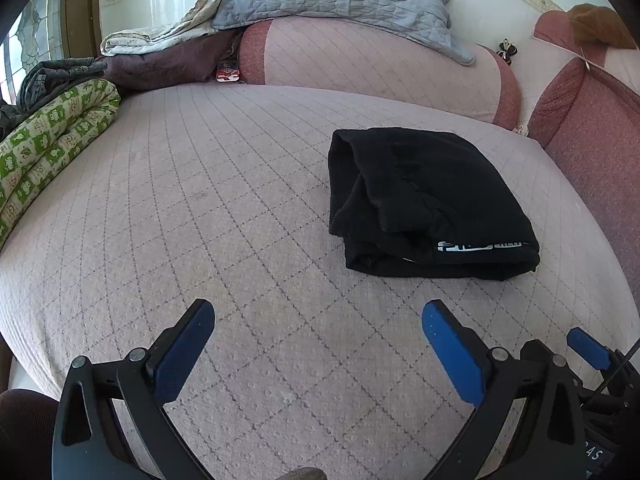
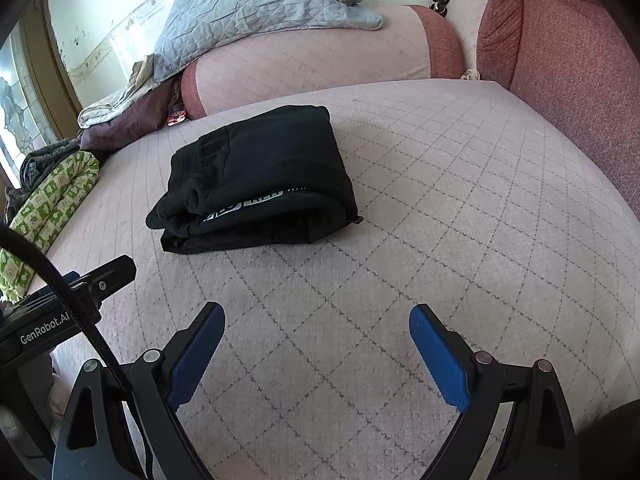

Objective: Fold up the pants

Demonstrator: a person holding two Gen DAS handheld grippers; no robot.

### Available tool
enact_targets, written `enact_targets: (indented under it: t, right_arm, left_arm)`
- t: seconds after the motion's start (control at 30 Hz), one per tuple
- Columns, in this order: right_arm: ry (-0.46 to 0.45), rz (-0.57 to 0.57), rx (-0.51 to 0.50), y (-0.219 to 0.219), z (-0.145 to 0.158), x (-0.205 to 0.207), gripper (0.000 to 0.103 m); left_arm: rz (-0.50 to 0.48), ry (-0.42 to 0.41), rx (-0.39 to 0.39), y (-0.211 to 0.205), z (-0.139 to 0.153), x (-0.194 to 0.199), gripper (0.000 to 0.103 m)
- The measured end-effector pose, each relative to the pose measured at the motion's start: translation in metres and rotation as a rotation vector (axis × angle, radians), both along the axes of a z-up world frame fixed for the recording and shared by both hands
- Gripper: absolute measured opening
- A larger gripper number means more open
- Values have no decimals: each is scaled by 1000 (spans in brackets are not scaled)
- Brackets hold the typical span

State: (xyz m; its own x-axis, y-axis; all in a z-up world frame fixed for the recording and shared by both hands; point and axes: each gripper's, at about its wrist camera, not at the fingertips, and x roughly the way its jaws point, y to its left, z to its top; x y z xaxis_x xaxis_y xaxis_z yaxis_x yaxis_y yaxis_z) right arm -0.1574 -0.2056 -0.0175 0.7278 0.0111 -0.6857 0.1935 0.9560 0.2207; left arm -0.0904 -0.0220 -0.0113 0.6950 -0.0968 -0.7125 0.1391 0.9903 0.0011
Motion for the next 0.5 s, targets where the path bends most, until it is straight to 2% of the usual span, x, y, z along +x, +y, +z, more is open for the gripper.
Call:
enact_targets:
  t: [0.5]
  right_arm:
    - [18, -1, 9, 0, -4, 2, 97]
  left_arm:
    - [-6, 27, -11, 3, -4, 4, 103]
